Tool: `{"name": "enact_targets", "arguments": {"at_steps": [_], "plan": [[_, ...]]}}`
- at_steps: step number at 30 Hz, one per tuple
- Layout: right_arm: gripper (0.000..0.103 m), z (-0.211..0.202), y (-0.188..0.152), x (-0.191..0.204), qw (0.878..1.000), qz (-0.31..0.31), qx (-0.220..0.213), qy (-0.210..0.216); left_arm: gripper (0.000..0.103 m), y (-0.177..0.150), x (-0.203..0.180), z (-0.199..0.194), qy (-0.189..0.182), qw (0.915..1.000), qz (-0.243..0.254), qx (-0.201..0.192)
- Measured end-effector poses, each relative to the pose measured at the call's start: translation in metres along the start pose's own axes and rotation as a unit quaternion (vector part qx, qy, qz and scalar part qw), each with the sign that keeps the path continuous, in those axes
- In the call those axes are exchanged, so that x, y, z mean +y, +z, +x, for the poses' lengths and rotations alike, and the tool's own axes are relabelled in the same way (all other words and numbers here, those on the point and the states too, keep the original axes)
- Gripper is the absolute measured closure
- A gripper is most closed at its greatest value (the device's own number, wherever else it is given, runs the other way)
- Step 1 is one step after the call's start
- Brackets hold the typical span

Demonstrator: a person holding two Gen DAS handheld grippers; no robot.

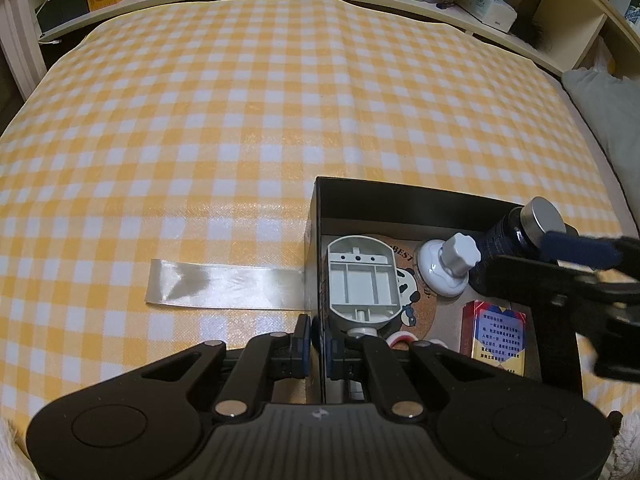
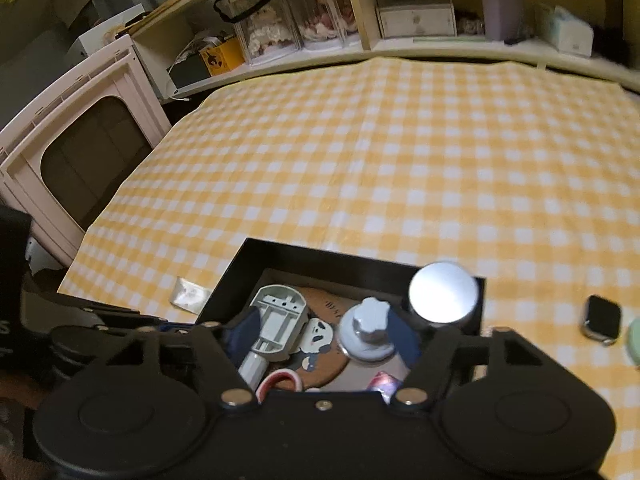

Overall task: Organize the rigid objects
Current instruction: 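Move the right tool over the mint-green round case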

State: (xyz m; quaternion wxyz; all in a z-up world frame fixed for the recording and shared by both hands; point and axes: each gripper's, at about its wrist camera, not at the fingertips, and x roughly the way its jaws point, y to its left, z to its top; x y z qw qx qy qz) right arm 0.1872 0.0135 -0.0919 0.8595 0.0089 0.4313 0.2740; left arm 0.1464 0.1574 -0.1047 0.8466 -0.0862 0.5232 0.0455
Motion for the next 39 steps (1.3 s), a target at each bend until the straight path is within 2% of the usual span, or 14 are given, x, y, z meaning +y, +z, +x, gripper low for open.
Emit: {"name": "enact_targets", "arguments": {"at_steps": [2,4,6,15,24,30,33,39], "plan": [[0.018,-0.008,0.002,0.002,1.0,-0.007,-0.006,-0.007,0.097,0.0,0.0,0.0,0.0,1.0,0.0,0.0],[0.004,-0.018,0.005,0.001,1.0,-0.01,-0.016,-0.015,0.097,0.0,0.0,0.0,0.0,1.0,0.0,0.0],[0.0,-0.027,0.007,0.0,0.999,-0.012,-0.026,-0.023,0.097,0.0,0.0,0.0,0.0,1.0,0.0,0.0],[0.0,-0.067,0.009,-0.021,0.994,-0.018,-0.072,-0.082,0.097,0.0,-0.001,0.0,0.0,1.0,0.0,0.0],[0.0,-0.095,0.003,-0.069,0.982,-0.012,-0.103,-0.16,0.097,-0.001,-0.002,0.001,0.001,1.0,0.001,0.0],[0.0,-0.093,-0.006,-0.104,0.971,-0.011,-0.113,-0.211,0.097,0.0,-0.002,0.0,0.0,1.0,0.001,0.0],[0.0,-0.087,-0.014,-0.128,0.971,-0.007,-0.117,-0.206,0.097,0.0,-0.002,0.001,0.0,1.0,0.0,0.0],[0.0,-0.069,-0.027,-0.174,0.971,0.02,-0.088,-0.221,0.097,0.001,-0.002,0.0,0.0,1.0,0.0,0.0]]}}
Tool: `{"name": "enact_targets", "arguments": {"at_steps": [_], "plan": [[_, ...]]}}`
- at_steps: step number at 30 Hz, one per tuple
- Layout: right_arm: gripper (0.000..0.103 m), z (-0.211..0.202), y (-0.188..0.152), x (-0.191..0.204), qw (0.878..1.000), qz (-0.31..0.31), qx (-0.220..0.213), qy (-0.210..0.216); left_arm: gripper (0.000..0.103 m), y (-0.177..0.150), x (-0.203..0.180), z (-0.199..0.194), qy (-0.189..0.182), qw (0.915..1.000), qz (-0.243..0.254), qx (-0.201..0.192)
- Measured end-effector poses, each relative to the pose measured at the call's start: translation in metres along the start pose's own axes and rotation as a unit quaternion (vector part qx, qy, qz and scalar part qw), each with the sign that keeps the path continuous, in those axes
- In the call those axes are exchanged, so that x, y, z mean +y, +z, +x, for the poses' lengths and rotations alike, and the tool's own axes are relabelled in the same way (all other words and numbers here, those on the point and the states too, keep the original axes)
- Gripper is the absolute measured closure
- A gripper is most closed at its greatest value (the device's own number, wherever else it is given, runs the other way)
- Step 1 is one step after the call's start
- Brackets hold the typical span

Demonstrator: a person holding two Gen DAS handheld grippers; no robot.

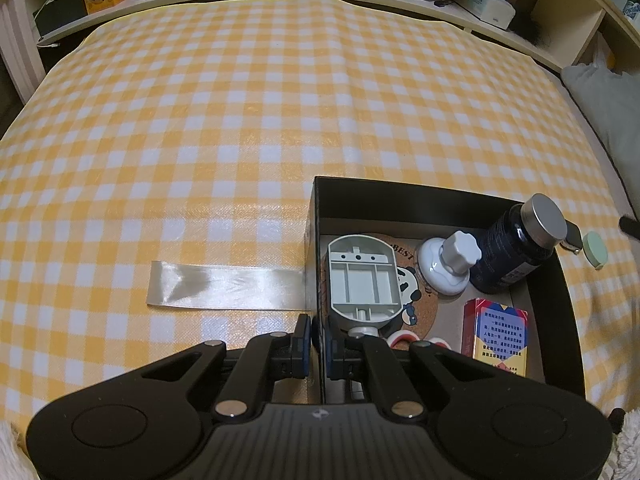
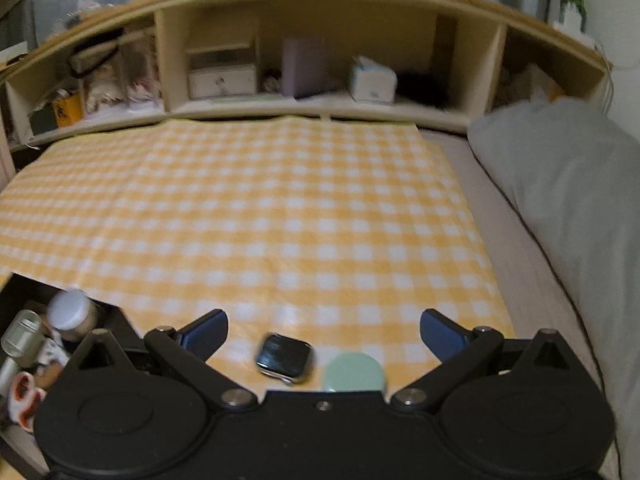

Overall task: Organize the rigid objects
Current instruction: 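Move the right tool over the mint-green round case, then close the right tool on the mint-green case and lift it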

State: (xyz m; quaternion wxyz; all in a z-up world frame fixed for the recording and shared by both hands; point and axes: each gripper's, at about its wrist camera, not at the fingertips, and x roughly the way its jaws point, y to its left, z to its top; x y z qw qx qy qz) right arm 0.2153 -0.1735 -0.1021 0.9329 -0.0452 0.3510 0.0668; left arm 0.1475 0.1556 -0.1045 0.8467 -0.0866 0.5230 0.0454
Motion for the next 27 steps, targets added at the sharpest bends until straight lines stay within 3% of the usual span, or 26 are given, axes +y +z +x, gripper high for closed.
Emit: {"name": "enact_targets", "arguments": {"at_steps": [5,7,8,15,18,21,27], "plan": [[0.004,0.03,-0.013,-0.019,0.999,-0.003,0.051,-0.014,0.097,-0.001,0.0,0.0,0.0,1.0,0.0,0.0],[0.02,0.04,-0.018,-0.024,0.998,-0.008,0.065,-0.019,0.097,0.0,0.0,0.0,0.0,1.0,-0.001,-0.001],[0.021,0.044,-0.02,-0.024,0.997,-0.009,0.07,-0.019,0.097,0.0,0.0,0.0,0.0,1.0,-0.002,-0.001],[0.025,0.066,-0.03,-0.024,0.995,-0.006,0.097,0.003,0.096,0.001,0.002,0.004,0.0,1.0,-0.004,-0.002],[0.035,0.072,-0.034,-0.023,0.994,-0.011,0.105,0.0,0.096,0.002,0.004,0.006,-0.001,1.0,-0.002,-0.004],[0.052,0.073,-0.032,-0.025,0.994,-0.002,0.105,0.012,0.096,0.004,0.005,0.01,-0.003,1.0,0.0,-0.008],[0.053,0.071,-0.028,-0.019,0.993,-0.019,0.114,0.008,0.096,0.009,0.007,0.018,-0.001,0.9999,0.002,-0.011]]}}
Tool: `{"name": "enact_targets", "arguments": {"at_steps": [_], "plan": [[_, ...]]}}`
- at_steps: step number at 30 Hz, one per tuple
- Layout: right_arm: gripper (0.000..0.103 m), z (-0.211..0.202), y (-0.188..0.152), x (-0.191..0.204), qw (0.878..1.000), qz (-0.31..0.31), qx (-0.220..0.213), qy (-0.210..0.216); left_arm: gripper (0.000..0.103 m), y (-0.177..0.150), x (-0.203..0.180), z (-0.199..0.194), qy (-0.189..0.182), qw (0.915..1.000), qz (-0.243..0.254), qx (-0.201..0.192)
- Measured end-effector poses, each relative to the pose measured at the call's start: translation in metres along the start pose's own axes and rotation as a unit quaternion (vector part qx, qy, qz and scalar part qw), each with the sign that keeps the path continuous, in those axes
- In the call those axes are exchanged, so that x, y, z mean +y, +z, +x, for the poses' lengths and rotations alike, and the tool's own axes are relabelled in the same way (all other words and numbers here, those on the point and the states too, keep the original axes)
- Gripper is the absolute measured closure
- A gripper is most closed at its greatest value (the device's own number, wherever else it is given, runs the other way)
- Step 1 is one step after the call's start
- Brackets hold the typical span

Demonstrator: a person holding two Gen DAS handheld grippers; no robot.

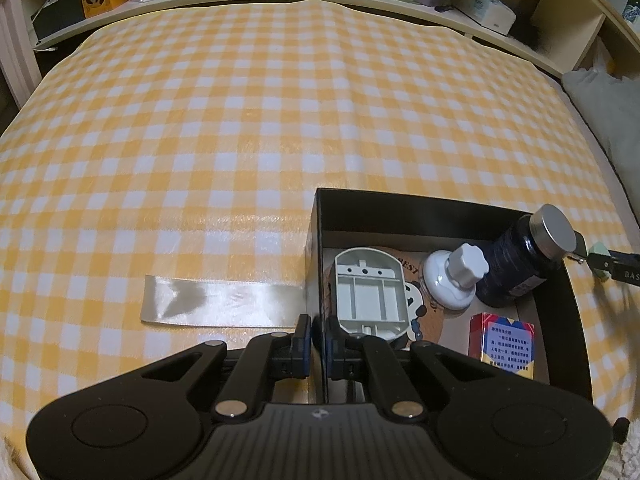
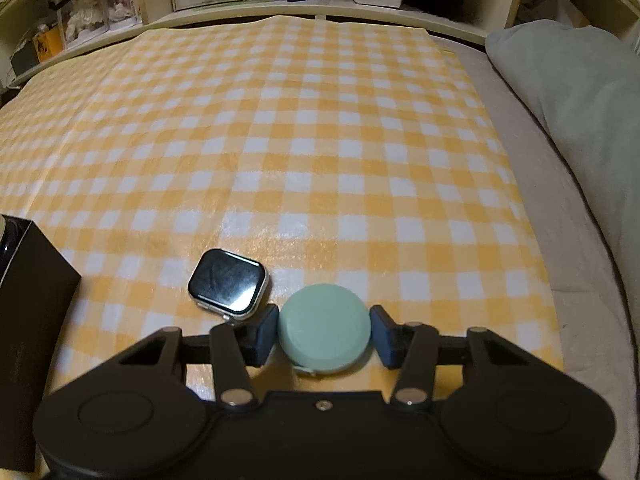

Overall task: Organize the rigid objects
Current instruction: 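Close the right tool on the mint-green case and lift it, then carry the mint-green case into the black box and lower it beside the scissors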

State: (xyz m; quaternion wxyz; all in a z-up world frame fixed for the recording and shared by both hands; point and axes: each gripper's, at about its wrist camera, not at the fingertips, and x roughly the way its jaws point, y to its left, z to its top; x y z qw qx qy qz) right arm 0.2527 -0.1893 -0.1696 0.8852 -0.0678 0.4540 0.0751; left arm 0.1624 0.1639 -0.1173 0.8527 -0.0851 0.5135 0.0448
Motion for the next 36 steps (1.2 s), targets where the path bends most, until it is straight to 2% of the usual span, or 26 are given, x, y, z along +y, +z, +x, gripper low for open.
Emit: {"name": "enact_targets", "arguments": {"at_steps": [4,10,15,21,27,36], "plan": [[0.053,-0.011,0.003,0.006,1.0,-0.005,0.003,-0.005,0.096,0.006,-0.003,0.009,0.005,1.0,0.003,-0.003],[0.053,-0.046,0.011,0.022,1.0,-0.01,-0.021,0.02,0.096,0.007,-0.008,0.011,0.007,1.0,0.006,-0.003],[0.053,-0.079,0.017,0.043,0.996,-0.017,-0.043,0.07,0.096,0.009,-0.008,0.012,0.007,1.0,0.006,-0.003],[0.053,-0.105,0.015,0.082,0.986,-0.041,-0.056,0.154,0.096,0.009,-0.011,0.013,0.008,0.9999,0.007,-0.003],[0.053,-0.111,0.003,0.139,0.972,-0.075,-0.031,0.221,0.096,0.008,-0.011,0.012,0.008,0.9999,0.006,-0.003],[0.053,-0.087,-0.014,0.198,0.96,-0.11,0.019,0.258,0.096,0.009,-0.012,0.015,0.008,0.9999,0.007,-0.003]]}}
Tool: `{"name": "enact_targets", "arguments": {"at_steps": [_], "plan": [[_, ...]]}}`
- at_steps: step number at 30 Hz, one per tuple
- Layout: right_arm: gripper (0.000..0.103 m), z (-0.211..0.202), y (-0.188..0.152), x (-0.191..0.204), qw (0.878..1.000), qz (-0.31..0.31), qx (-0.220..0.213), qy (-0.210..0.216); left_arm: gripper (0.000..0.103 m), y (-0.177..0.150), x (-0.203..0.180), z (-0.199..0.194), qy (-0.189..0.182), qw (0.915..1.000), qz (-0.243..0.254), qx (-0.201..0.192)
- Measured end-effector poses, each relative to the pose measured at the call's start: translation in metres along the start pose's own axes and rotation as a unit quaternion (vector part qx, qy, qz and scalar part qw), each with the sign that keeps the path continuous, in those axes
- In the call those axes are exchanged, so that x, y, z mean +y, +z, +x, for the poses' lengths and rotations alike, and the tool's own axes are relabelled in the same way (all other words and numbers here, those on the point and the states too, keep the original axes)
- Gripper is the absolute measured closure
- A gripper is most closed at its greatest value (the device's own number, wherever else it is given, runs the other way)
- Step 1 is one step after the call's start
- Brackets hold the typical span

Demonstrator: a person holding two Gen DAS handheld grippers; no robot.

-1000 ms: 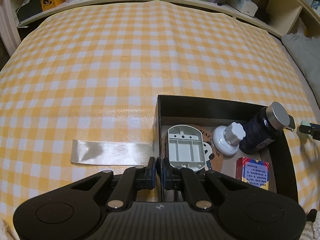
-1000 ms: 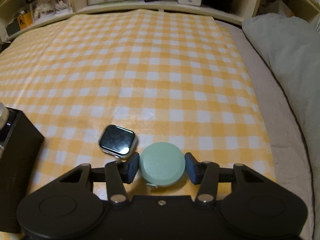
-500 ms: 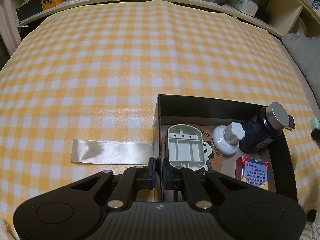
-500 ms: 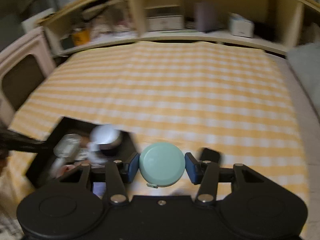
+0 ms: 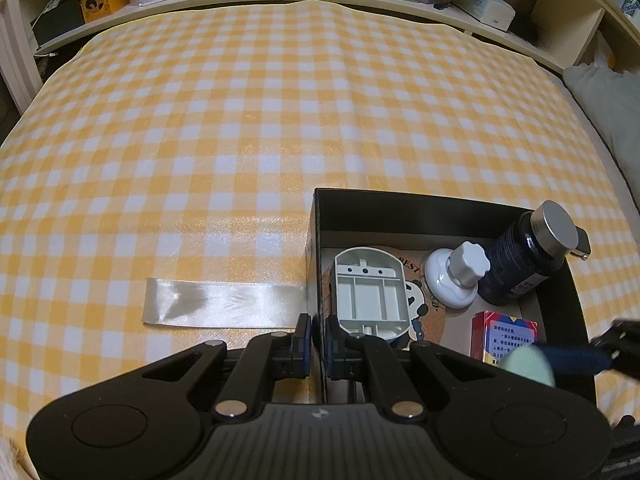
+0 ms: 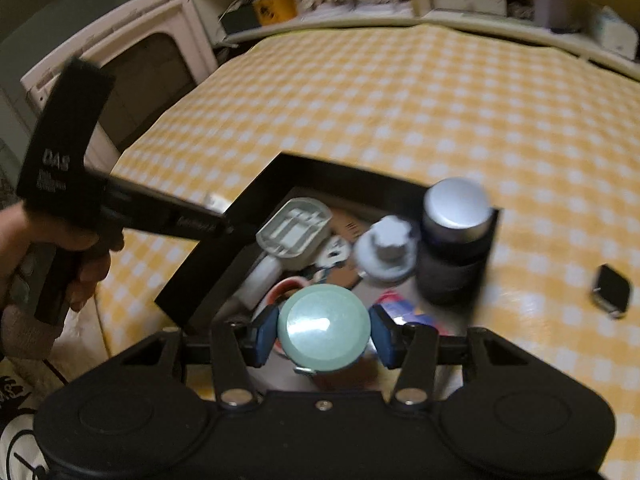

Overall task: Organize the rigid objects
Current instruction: 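Carry the mint-green case into the black box and lower it beside the scissors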

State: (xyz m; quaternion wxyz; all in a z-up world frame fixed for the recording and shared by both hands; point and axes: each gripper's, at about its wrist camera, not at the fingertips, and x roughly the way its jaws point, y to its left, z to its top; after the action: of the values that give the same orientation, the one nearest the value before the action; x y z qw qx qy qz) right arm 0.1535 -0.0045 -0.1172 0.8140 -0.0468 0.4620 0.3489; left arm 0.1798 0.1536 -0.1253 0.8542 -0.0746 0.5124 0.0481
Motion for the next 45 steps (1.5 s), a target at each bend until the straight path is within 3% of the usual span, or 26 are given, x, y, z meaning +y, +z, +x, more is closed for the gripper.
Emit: {"name": "enact_targets", "arguments": {"at_steps": [6,9,17,24,27,33,45], "plan": [[0.052,0.017,-0.005,0.013,1.0,0.001,0.009,0.012,0.096,0.0,0.0,0.0,0.0,1.0,0.0,0.0],[0.045,0.018,-0.007,0.014,1.0,-0.001,0.018,0.017,0.096,0.0,-0.001,0.0,0.0,1.0,0.0,0.0],[0.045,0.017,-0.008,0.012,0.999,0.009,0.037,0.008,0.096,-0.002,-0.001,0.0,0.001,1.0,0.001,0.0],[0.07,0.017,-0.009,0.007,0.998,0.045,0.05,-0.007,0.096,-0.001,-0.002,0.001,0.001,1.0,0.001,0.0],[0.075,0.023,-0.012,0.001,0.995,0.082,0.055,-0.004,0.096,-0.001,-0.002,0.002,0.001,1.0,0.001,0.0],[0.077,0.032,-0.015,-0.001,0.989,0.13,0.05,0.058,0.096,-0.003,-0.003,0.0,0.002,1.0,0.002,-0.001],[0.075,0.021,-0.01,0.005,0.995,0.087,0.049,0.011,0.096,-0.002,-0.004,0.001,0.002,1.0,0.003,-0.001]]}}
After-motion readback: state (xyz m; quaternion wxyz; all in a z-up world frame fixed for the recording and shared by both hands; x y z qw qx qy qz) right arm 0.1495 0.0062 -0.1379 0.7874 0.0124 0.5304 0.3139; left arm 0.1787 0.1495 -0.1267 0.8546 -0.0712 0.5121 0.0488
